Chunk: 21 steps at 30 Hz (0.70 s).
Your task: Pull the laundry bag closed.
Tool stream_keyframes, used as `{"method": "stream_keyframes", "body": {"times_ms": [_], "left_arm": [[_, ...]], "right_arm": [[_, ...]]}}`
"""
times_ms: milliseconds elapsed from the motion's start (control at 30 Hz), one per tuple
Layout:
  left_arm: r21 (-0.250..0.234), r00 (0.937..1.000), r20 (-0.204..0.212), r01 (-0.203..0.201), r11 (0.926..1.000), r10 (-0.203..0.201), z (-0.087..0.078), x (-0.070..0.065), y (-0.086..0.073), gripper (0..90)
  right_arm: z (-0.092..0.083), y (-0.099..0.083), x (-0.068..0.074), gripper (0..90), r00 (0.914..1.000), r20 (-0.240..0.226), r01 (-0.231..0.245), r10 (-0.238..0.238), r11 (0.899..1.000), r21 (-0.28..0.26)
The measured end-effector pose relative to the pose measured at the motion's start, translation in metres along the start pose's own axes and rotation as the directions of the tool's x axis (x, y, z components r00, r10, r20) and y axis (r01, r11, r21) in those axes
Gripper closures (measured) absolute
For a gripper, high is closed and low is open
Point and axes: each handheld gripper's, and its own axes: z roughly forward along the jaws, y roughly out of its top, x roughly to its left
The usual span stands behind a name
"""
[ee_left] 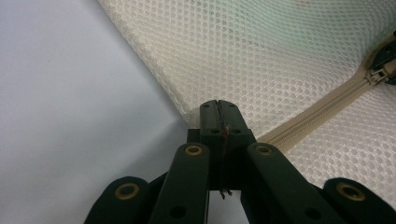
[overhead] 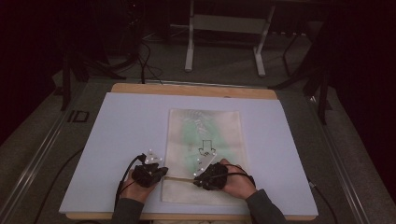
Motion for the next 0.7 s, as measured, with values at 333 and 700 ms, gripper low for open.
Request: {"method": "stream_keyframes", "body": {"times_ms": [333, 700], "left_arm": [[0.001, 1.0000, -0.001, 0.000, 1.0000, 0.000, 0.000, 0.000, 0.000, 89.5], [0.003, 1.0000, 0.001, -0.002, 1.0000, 0.002, 0.000, 0.000, 0.000, 89.6]], "right_arm": [[-0.003, -0.003, 0.000, 82.3, 1.0000, -0.001, -0.002, 0.002, 1.000, -0.001], [-0.010, -0.012, -0.002, 82.3, 0.9998, 0.007, -0.018, 0.018, 1.000, 0.001]]}}
